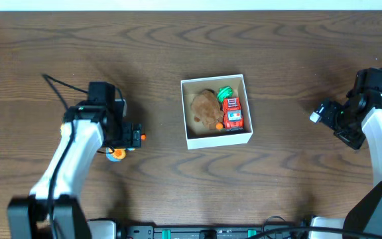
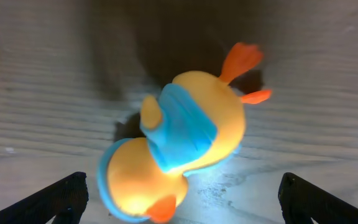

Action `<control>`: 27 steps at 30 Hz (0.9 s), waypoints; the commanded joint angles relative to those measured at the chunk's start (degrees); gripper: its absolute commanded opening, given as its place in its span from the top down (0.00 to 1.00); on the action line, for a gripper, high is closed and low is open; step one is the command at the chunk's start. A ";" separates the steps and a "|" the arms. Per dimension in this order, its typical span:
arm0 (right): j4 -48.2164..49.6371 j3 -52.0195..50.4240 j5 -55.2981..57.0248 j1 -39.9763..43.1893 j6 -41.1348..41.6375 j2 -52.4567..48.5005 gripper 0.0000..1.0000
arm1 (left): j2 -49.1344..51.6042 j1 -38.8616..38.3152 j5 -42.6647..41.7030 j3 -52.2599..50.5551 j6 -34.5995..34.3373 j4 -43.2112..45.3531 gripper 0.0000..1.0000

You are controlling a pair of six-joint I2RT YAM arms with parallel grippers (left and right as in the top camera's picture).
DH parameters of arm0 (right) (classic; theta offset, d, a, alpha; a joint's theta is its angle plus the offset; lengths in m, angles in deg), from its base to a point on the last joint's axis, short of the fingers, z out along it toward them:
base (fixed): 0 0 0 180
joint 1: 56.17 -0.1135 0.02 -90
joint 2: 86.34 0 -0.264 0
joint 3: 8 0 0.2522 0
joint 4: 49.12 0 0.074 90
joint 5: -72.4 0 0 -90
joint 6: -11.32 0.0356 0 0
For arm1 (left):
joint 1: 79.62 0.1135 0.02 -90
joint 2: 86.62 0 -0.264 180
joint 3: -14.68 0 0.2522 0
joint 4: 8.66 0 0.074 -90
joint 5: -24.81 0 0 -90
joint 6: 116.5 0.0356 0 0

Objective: Pack container
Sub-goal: 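Grasp the orange-blue duck toy with the left gripper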

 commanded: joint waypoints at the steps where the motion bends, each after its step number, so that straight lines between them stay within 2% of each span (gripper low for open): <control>1: 0.33 -0.24 -0.37 0.11 0.35 -0.20 0.01 | 3.15 0.20 -0.57 0.63 1.01 0.07 0.02; 7: 0.17 -0.24 -0.37 0.11 0.33 -0.20 0.01 | 7.15 0.20 -0.57 0.63 1.01 0.26 0.01; 8: 0.15 -0.26 -0.37 0.11 0.33 -0.20 0.01 | 7.34 0.20 -0.57 0.63 1.01 0.24 0.05; 14: 0.07 -0.24 -0.37 0.11 0.22 -0.20 0.01 | 7.39 0.20 -0.59 0.63 0.98 0.17 0.57; 19: 0.07 -0.26 -0.37 0.11 0.13 -0.20 0.01 | 7.39 0.20 -0.59 0.63 0.98 -0.46 0.75; 21: 0.07 -0.24 -0.37 0.11 0.13 -0.20 0.01 | 7.32 0.20 -0.59 0.68 0.90 -0.37 0.90; 22: 0.07 -0.24 -0.37 0.11 0.13 -0.20 0.01 | 7.23 0.20 -0.57 0.76 0.28 -0.39 0.94; 27: -0.13 -0.24 -0.37 0.11 0.13 -0.20 0.01 | 4.83 -0.11 -0.63 3.28 -3.41 -1.66 0.94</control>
